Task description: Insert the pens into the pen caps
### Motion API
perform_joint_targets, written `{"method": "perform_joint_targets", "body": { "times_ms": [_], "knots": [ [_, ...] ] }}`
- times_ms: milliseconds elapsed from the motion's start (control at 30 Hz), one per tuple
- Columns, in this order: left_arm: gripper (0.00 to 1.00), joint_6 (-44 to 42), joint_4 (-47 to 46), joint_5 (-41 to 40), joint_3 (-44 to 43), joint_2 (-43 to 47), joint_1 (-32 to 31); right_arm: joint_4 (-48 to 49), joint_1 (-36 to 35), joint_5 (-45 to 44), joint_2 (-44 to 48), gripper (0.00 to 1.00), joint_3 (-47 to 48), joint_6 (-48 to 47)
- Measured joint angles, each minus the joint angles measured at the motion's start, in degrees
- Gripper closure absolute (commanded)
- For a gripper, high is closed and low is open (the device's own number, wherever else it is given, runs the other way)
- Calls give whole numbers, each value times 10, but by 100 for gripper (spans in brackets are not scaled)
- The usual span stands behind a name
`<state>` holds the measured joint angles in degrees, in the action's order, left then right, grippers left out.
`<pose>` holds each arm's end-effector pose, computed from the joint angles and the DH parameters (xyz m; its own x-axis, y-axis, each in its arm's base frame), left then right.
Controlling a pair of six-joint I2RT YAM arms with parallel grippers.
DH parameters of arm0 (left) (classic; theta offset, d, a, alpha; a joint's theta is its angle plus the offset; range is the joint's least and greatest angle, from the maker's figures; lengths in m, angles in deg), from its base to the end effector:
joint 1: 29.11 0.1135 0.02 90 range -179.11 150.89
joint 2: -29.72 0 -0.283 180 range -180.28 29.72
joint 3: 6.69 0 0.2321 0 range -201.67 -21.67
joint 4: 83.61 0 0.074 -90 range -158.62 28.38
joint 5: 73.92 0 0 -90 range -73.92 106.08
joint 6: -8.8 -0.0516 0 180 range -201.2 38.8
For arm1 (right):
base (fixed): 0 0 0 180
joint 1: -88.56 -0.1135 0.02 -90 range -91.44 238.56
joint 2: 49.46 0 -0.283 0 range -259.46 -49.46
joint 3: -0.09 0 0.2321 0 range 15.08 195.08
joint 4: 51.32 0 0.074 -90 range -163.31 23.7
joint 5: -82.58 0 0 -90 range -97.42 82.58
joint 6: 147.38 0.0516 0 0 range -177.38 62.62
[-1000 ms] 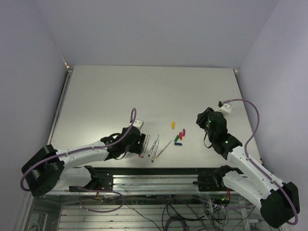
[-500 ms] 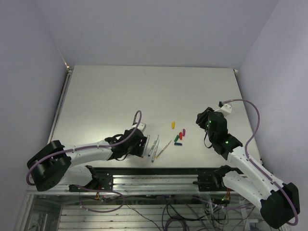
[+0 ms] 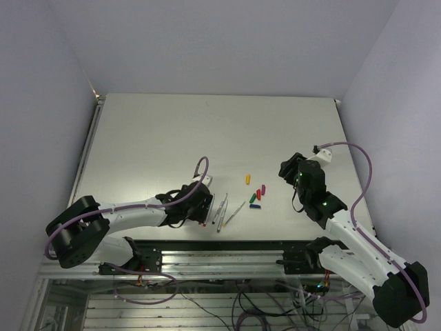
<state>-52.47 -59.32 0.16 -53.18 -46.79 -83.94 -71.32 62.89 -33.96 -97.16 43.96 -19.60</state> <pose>0.1424 -0.1775 0.1722 -0.7438 0.2531 -0.6187 0.3836 0.9196 -0.0851 0.1641 0.0533 0.2588 -0.2995 0.4641 -0.8336 0.2080 0.8845 0.4177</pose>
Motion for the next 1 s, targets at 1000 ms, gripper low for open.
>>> {"method": "perform_joint_targets", "body": {
  "times_ms": [1000],
  "knots": [
    [62, 45, 32, -37, -71, -84, -2, -12, 0, -9, 12, 46, 0, 1]
  ]
}}
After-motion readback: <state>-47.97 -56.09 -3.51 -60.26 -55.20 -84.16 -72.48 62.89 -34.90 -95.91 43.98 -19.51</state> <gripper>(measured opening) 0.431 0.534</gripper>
